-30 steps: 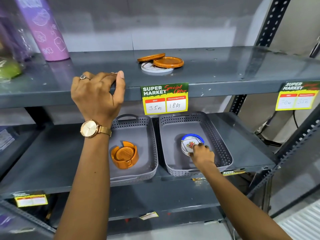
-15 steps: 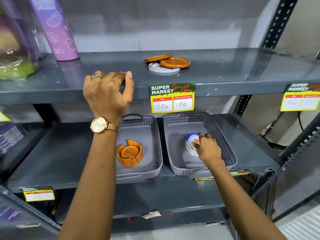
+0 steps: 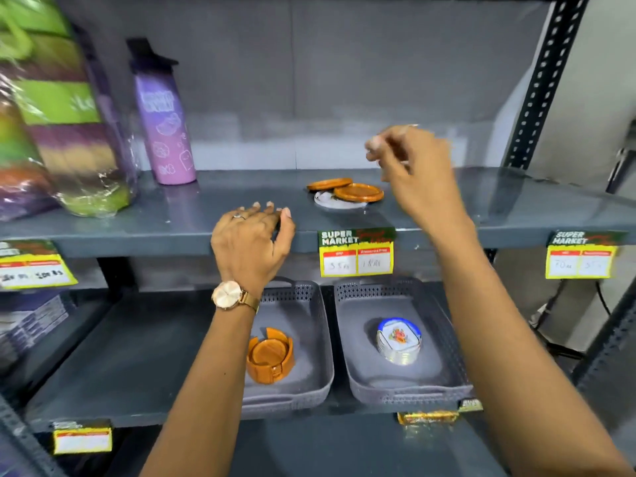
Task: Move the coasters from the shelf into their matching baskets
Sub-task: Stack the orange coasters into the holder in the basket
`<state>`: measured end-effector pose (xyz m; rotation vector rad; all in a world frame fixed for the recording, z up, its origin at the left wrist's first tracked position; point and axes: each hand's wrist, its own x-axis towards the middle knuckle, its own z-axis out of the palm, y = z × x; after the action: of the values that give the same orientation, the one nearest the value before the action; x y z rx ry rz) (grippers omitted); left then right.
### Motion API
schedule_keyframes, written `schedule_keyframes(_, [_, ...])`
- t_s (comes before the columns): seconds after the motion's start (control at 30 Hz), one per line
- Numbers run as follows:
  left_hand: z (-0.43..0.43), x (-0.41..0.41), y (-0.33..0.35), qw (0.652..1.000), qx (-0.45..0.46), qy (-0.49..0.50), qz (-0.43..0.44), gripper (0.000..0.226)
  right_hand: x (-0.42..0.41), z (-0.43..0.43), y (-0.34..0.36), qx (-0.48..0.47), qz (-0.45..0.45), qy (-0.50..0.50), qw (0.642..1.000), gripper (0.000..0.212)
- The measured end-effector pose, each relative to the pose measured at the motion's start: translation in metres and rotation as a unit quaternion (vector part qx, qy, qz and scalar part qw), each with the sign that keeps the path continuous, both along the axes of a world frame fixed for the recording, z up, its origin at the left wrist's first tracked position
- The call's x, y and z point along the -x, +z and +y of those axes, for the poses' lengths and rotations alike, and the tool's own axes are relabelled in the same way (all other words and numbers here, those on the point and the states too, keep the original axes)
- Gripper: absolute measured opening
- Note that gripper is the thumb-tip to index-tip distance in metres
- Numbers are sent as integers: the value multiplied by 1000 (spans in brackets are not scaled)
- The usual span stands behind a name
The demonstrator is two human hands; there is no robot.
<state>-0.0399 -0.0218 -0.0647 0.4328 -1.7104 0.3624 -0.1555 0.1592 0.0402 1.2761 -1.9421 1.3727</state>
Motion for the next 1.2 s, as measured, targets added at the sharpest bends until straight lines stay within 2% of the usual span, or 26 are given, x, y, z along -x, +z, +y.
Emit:
schedule_keyframes(0.03, [2, -2, 3, 1000, -4, 6, -6, 44, 20, -21, 8, -74, 1, -26, 997, 30])
schedule_keyframes(0.1, [6, -5, 5, 1000, -14, 12, -14, 46, 45, -58, 16, -227, -35, -52, 972, 51])
schedule_keyframes(0.2, [6, -6, 7, 1000, -21, 13, -16, 48, 55, -93, 14, -366, -82, -53, 925, 78])
schedule_keyframes(0.3, [7, -7, 6, 999, -28, -1, -18, 48, 62, -112, 12, -426, -107, -55, 897, 83])
schedule_keyframes(0.43, [7, -8, 7, 999, -46, -10, -27, 46, 70, -131, 17, -440, -121, -60, 888, 74])
schedule_keyframes(0.5, [8, -8, 8, 998, -50, -13, -35, 46, 73, -137, 19, -430, -122, -62, 892, 79])
schedule_keyframes(0.57, [8, -9, 9, 998, -51, -13, -41, 46, 74, -139, 21, -379, -122, -49, 916, 86])
schedule_keyframes(0.67, [8, -9, 8, 997, -54, -12, -43, 46, 62, -128, 25, -226, -148, 11, 963, 89])
schedule_keyframes(0.73, [9, -9, 9, 998, -53, -13, -40, 45, 42, -107, 27, -131, -162, 75, 975, 91])
schedule_keyframes(0.83, [9, -10, 10, 997, -49, -8, -51, 47, 1, -61, 17, -8, -186, 181, 966, 95])
schedule_keyframes(0.93, [1, -17, 11, 995, -16, -5, -96, 49, -36, -16, -16, 62, -204, 259, 942, 79])
schedule_keyframes(1.0, [-8, -24, 12, 992, 9, -19, -123, 50, -55, 10, -44, 67, -203, 287, 934, 75])
schedule_keyframes(1.1, [-21, -31, 13, 990, 0, -23, -141, 52, -79, 29, -103, 76, -215, 312, 922, 78])
schedule_keyframes(1.2, [-28, -34, 13, 988, -14, -13, -153, 58, -93, 23, -165, 56, -237, 282, 928, 74])
